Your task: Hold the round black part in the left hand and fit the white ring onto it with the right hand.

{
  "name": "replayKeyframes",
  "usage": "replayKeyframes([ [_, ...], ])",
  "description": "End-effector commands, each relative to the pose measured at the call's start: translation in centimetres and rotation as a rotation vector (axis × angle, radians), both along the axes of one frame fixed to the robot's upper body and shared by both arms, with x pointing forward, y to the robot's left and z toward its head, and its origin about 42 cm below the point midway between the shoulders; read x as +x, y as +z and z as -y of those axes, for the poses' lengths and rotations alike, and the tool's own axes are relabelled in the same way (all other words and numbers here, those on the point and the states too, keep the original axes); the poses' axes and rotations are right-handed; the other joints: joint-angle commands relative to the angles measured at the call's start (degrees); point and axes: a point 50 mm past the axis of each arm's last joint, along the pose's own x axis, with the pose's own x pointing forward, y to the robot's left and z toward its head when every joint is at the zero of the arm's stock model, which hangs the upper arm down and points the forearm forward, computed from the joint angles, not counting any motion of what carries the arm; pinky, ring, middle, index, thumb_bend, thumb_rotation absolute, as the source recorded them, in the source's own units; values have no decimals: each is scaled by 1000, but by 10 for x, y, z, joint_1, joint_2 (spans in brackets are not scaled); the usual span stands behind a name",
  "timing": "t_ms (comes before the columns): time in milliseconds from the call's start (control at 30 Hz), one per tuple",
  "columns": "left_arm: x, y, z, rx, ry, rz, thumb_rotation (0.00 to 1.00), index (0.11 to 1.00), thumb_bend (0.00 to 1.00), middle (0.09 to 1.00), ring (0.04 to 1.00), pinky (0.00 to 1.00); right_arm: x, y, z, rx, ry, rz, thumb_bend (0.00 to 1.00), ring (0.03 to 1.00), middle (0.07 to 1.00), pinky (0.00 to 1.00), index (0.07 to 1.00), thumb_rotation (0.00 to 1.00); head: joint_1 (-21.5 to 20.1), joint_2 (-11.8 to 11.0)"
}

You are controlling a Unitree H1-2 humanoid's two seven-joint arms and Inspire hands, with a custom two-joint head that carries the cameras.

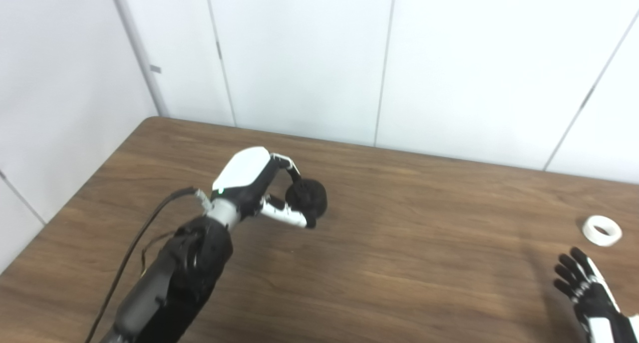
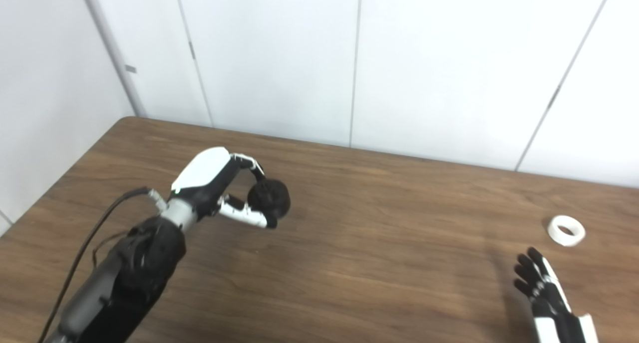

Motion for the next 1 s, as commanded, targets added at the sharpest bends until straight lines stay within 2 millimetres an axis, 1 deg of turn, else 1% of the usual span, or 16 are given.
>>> replayKeyframes([
  [0, -7, 15, 7, 53, -52, 110, 46, 486, 520, 767, 847, 950, -21, -29, -19, 65, -28, -99, 619, 897, 910, 861, 925, 963, -1, 2],
  [167, -28, 7, 29, 79, -130, 149, 49, 487, 519, 765, 854, 962, -21, -23, -30, 58, -34, -99, 588, 895, 909, 863, 924, 958, -35, 16],
  [233, -35, 4, 37, 76, -152, 158, 50, 487, 518, 766, 860, 959, -21, -20, -35, 47, -35, -100, 568, 897, 913, 865, 930, 975, -48, 22],
  [367, -49, -3, 53, 79, -185, 147, 52, 487, 517, 770, 865, 967, -21, -17, -43, 55, -46, -110, 550, 895, 912, 870, 933, 994, -61, 26],
  [567, -64, -17, 73, 44, -225, 116, 51, 487, 518, 768, 856, 943, -20, -11, -53, 45, -59, -113, 540, 897, 913, 877, 931, 999, -83, 36],
  [700, -72, -30, 82, 28, -232, 98, 50, 486, 518, 767, 850, 936, -20, -8, -57, 45, -64, -111, 524, 896, 914, 875, 932, 1000, -91, 43],
  [867, -79, -42, 88, -9, -220, 63, 51, 486, 517, 762, 844, 937, -21, -4, -60, 55, -65, -112, 525, 903, 918, 880, 934, 1000, -94, 49],
  [967, -84, -50, 91, -15, -219, 46, 51, 486, 516, 762, 846, 936, -21, -2, -61, 51, -65, -111, 532, 902, 915, 876, 927, 1000, -96, 56],
])
